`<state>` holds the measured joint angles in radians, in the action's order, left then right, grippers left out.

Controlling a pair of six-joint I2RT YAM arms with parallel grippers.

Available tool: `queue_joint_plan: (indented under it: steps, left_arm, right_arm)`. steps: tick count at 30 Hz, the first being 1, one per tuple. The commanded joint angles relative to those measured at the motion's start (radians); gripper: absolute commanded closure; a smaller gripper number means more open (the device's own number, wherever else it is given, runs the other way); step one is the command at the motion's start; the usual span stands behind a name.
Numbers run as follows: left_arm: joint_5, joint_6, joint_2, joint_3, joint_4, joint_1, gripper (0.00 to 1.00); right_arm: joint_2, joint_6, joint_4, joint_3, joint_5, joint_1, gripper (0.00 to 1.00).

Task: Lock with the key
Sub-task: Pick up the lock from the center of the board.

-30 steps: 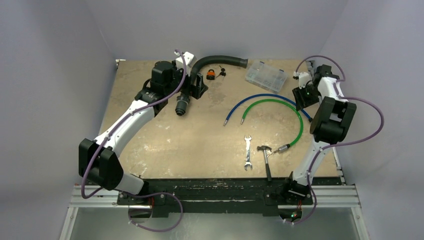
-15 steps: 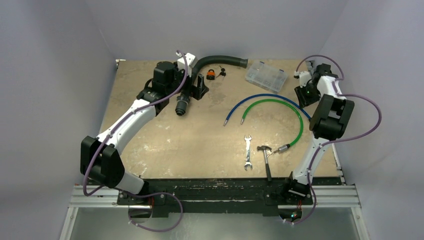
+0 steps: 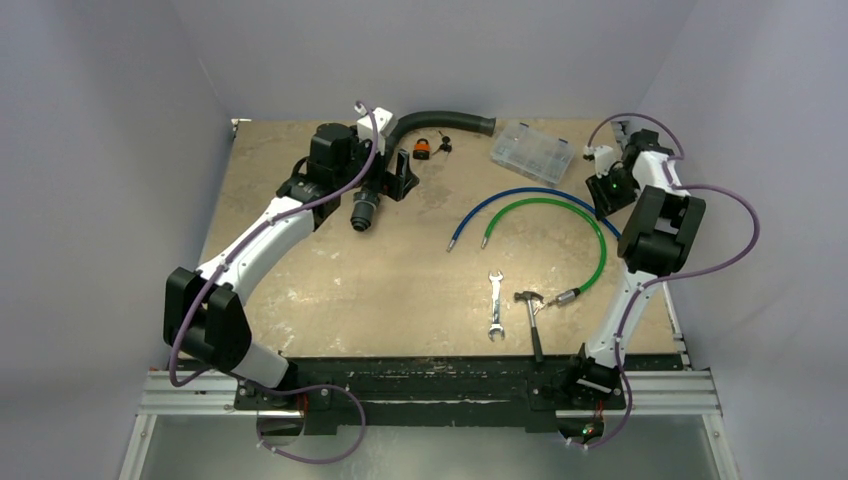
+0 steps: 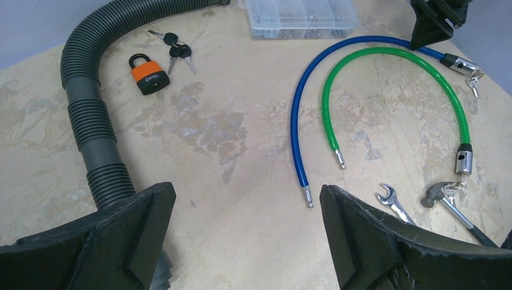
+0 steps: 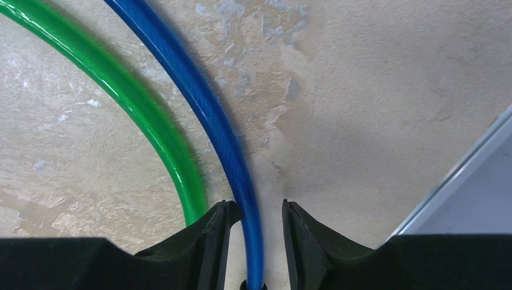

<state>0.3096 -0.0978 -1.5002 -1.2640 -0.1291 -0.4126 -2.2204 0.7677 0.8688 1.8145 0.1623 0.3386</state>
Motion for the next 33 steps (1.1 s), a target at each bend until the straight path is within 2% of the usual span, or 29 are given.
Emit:
queue_joint_plan:
  steps: [1, 10, 11, 14, 15, 22, 33]
  left_arm:
    - [0.011, -0.026, -0.005, -0.032, 0.024, 0.001, 0.0]
    - [0.007, -0.028, 0.0, -0.034, 0.02, 0.001, 0.0]
    - [0.008, -0.028, 0.0, -0.034, 0.02, 0.001, 0.0]
    - [0.006, -0.028, 0.001, -0.035, 0.017, 0.001, 0.0]
    - [0.003, -0.026, 0.003, -0.035, 0.014, 0.001, 0.0]
    - [-0.021, -0.019, 0.016, -0.034, 0.004, 0.001, 0.0]
    - [-0.052, -0.008, 0.026, -0.051, -0.007, 0.001, 0.0]
  right_arm:
    - [-0.007, 0.039, 0.003, -0.03, 0.003, 0.004, 0.57]
    - [-0.054, 0.068, 0.133, 0.01, 0.102, 0.008, 0.55]
    - [-0.063, 0.07, 0.146, 0.015, 0.108, 0.009, 0.61]
    - [-0.064, 0.067, 0.147, 0.012, 0.111, 0.014, 0.93]
    - [-0.05, 0.061, 0.14, 0.008, 0.109, 0.016, 1.0]
    - [0.153, 0.062, 0.066, -0.053, 0.157, 0.033, 1.0]
    - [0.429, 0.06, 0.077, -0.067, 0.406, 0.04, 1.0]
